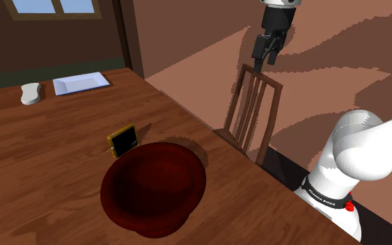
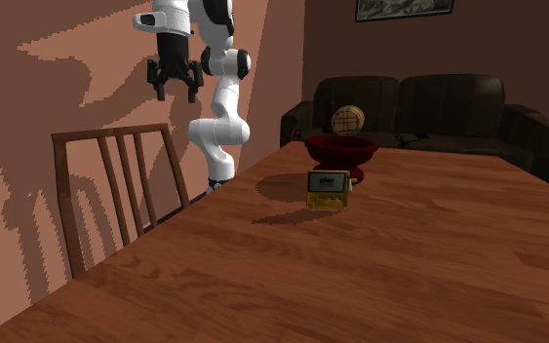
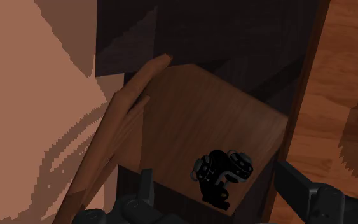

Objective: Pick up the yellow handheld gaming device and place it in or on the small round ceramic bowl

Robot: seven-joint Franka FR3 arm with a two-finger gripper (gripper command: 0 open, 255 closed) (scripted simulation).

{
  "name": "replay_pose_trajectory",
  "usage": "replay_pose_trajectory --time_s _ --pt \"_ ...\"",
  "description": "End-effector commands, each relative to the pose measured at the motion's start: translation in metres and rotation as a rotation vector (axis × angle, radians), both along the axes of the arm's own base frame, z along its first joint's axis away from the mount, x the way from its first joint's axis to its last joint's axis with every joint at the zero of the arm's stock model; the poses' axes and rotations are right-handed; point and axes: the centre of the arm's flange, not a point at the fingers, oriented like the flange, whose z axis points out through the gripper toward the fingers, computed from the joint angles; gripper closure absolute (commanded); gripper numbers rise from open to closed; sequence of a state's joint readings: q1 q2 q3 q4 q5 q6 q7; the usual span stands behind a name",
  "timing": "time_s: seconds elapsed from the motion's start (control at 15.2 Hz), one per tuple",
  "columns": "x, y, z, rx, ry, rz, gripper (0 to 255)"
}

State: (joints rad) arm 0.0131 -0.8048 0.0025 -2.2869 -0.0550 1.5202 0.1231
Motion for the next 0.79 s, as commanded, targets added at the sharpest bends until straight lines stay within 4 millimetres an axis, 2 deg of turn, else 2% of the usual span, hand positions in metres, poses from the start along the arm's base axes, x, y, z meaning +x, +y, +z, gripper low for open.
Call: replay_pose_trajectory --time_s 0.0,0.73 --pt "0.0 0.0 0.0 0.0 0.0 0.0 0" --pt "0.054 0.127 -0.037 0.017 -0.005 0.003 0"
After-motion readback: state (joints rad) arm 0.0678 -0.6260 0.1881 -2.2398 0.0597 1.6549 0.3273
